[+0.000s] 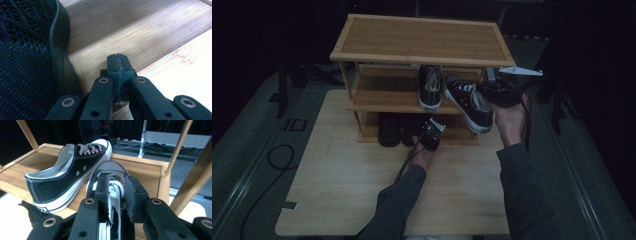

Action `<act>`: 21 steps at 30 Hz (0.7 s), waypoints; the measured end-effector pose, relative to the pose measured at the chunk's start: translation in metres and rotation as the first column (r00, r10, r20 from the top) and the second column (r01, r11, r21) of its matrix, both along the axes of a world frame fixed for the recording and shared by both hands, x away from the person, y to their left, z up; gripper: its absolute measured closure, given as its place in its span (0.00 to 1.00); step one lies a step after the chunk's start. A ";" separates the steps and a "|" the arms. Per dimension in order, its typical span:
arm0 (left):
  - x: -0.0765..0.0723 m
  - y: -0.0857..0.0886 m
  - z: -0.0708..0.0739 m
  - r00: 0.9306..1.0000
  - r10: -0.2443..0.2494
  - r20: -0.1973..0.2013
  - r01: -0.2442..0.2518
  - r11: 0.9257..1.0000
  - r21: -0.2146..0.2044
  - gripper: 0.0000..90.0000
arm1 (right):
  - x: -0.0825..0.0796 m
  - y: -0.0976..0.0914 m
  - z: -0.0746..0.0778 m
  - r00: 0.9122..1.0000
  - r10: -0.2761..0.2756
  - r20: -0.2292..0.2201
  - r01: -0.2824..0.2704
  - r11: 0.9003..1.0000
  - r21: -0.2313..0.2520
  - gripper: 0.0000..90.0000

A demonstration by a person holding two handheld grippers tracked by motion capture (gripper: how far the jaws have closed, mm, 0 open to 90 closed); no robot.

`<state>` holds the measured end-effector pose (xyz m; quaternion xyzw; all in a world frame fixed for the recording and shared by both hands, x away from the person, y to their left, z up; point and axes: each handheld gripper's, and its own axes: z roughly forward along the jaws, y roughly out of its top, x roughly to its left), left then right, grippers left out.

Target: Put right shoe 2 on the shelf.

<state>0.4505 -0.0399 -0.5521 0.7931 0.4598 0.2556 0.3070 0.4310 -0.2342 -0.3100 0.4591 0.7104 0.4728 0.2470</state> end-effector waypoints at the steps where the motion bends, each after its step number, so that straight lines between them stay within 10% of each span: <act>1: 0.000 0.000 0.000 1.000 0.000 0.000 0.000 1.000 0.000 1.00 | -0.001 -0.001 0.001 1.000 0.001 0.002 -0.001 1.000 0.000 0.83; 21: 0.000 0.000 0.000 1.000 0.000 0.000 0.000 1.000 -0.002 1.00 | -0.019 -0.038 -0.003 0.999 -0.017 -0.034 0.013 0.993 -0.118 1.00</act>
